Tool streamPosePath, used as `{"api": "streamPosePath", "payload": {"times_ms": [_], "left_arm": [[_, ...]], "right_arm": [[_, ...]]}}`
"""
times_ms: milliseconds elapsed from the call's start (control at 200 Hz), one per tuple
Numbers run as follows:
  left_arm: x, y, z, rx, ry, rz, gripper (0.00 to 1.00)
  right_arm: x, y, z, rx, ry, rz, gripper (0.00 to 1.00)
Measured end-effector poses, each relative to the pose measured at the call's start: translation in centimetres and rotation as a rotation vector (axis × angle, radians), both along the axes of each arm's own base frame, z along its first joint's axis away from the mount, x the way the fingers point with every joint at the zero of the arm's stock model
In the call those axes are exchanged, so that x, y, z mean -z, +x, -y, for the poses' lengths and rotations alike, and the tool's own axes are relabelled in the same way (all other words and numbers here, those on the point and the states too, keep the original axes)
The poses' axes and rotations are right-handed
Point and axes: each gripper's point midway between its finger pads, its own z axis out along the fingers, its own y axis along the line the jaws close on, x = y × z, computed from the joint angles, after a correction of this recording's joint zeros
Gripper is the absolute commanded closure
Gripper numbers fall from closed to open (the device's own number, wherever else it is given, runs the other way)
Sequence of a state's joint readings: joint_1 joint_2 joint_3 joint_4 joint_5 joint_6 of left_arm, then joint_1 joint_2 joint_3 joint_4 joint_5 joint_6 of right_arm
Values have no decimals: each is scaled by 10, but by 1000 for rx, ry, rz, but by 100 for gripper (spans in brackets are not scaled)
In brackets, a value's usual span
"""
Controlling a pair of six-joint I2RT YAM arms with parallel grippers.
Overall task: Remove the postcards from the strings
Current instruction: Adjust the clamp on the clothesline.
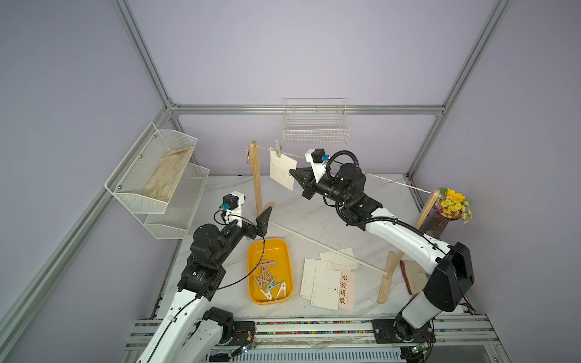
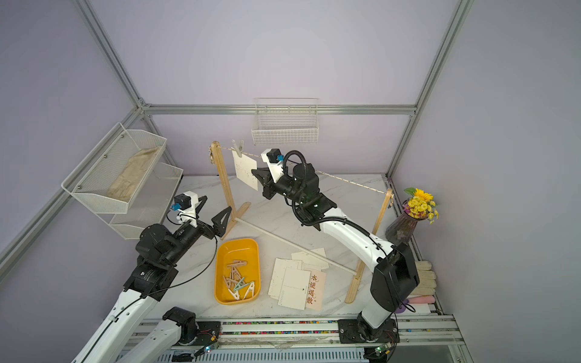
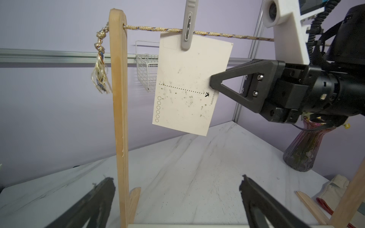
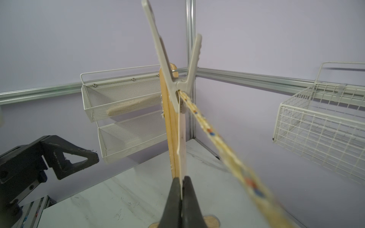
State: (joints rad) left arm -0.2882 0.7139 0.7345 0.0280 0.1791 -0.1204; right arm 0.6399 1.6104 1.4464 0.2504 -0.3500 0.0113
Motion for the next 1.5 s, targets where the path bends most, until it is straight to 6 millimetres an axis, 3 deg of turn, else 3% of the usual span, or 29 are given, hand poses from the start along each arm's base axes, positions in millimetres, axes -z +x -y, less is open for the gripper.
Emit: {"api": "streamPosePath", "payload": {"times_ms": [210,550,735,1130,1210,1265,1300,1370,1500], "left_arm": [[0,0,1,4,0,0,0],[-1,-2,4,25,-4,2,0],[-3,-3,5,36,-18,6,0],[-1,-1,7,46,-16,-3,0],[0,-1,8,51,-15,-6,0],[1,0,10,58,-14,-10,0],[2,0,11,66,-14,-13,0],[7,3,18,98,-12,-28,0],[23,9,44,241,2,-91,0]], "right_arm": [[-11,-16,22,35,-12,13,100],[6,-41,80,169,-67,-31,100],[2,-61,109,233,-71,-30,100],[3,-92,150,331,-101,-47,100],[6,-95,156,348,-112,-51,90],[9,-96,159,357,-123,-60,69],[10,-96,160,364,-126,-65,62],[12,-97,164,377,-135,-68,54],[12,-104,171,387,-154,-77,53]]}}
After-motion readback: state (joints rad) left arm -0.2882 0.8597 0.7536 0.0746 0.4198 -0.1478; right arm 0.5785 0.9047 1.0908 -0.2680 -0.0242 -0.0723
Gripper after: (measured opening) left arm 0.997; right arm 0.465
